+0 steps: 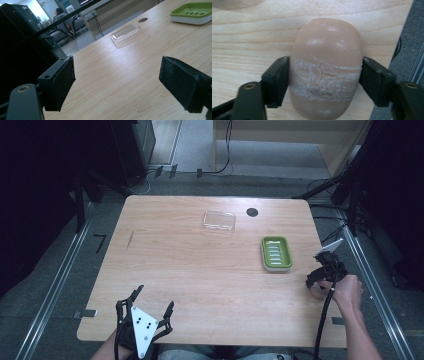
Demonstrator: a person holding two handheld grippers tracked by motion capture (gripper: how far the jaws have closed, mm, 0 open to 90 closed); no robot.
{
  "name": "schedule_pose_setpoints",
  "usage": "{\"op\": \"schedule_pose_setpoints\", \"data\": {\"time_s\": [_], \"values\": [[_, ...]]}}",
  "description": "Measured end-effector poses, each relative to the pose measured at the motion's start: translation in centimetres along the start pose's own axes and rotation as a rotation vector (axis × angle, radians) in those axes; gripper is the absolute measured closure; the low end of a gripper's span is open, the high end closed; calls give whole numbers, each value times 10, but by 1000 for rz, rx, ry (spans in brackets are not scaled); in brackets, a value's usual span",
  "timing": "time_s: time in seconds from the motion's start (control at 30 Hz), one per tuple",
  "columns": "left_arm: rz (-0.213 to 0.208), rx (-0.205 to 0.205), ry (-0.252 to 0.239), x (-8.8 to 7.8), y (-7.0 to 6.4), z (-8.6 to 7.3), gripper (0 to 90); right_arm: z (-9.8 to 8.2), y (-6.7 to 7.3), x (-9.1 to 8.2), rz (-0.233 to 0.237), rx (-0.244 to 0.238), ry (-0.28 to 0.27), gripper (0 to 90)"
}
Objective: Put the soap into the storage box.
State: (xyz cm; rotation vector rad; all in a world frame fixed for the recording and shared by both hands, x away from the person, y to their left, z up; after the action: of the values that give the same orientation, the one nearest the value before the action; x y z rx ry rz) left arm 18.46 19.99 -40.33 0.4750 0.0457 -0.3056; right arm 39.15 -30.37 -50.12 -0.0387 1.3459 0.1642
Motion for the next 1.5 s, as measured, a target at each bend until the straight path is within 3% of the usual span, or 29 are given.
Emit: {"op": "schedule_pose_setpoints", "data": {"time_s": [0.97,1.3,1.5], "values": [[4,2,-6,-1,0,0,139,-1,0,-7,-24,-33,22,334],[5,3,-5,-1,0,0,140,-1,1,-1,-14,-16,19,331],[7,0,-6,-1,0,0,140,-6,-1,1,-36,-2,16,239]]}}
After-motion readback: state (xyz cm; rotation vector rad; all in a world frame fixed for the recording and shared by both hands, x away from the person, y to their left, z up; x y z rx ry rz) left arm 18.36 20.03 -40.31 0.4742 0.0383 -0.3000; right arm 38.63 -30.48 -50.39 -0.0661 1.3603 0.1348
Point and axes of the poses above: each handheld gripper's, and its own axes: x roughly forward along the jaws, z roughly out of its top, y roughly to its left, the point moved 3 cm from there along x, roughly forward along the jaws, and after that the axes turned 10 degrees about -y, right-handed, at the moved point
